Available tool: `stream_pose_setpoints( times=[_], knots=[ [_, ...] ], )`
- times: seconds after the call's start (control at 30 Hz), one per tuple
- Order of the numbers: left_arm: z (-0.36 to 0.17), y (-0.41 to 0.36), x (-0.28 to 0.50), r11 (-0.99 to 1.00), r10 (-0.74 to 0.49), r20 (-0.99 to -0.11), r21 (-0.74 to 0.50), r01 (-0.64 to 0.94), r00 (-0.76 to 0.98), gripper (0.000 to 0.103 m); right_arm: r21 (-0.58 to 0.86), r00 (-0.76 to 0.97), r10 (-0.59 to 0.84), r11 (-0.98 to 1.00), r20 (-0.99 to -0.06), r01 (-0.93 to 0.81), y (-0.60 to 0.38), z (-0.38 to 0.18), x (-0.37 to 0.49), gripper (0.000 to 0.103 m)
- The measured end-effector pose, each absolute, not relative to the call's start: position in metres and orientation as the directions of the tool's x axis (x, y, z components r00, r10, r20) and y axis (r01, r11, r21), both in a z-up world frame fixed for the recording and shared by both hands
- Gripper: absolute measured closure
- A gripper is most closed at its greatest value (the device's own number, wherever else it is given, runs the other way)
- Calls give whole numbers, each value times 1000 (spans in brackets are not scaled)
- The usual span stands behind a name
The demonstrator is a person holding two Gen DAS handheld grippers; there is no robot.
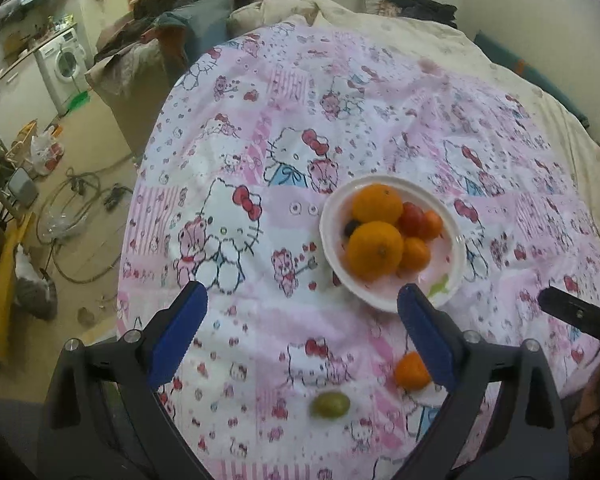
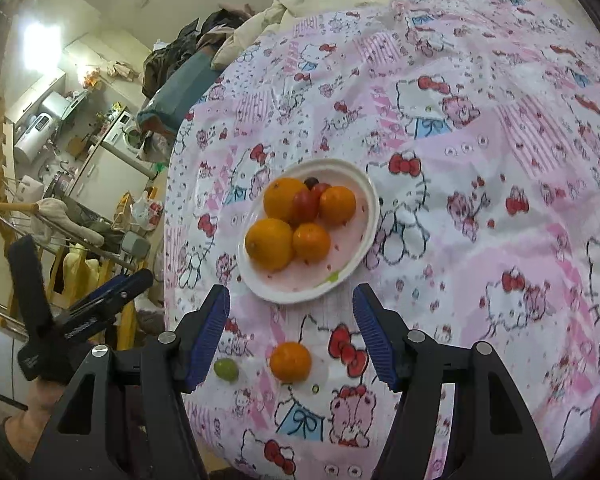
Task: Organize fruits
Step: 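Grasp the last tangerine beside the plate with the right tool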
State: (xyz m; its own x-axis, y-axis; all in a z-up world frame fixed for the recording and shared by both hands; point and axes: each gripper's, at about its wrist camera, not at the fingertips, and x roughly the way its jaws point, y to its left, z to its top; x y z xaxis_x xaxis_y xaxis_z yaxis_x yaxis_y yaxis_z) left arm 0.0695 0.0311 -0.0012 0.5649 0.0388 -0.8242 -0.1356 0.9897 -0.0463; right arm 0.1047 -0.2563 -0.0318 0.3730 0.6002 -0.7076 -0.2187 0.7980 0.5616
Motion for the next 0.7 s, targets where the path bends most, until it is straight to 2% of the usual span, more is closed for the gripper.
stream_pose_setpoints(
  times=[0.1,0.23,0.37,0.7],
  knots=[
    [-4,35,61,986,76,-827,-23,-168,558,9,561,358,597,801,-718,-209,-254,-39,98,36],
    [-19,43,56,977,24,-860,-89,-195,510,9,565,318,595,803,-738,-193,-247,-53,94,36],
    [-39,43,54,982,38,-880,-56,-183,473,9,541,286,571,821,-769,-184,-239,-68,96,36],
    [-58,56,54,962,1,-913,-110,-249,407,9,521,149,549,832,-822,-192,-205,-107,96,36]
  ],
)
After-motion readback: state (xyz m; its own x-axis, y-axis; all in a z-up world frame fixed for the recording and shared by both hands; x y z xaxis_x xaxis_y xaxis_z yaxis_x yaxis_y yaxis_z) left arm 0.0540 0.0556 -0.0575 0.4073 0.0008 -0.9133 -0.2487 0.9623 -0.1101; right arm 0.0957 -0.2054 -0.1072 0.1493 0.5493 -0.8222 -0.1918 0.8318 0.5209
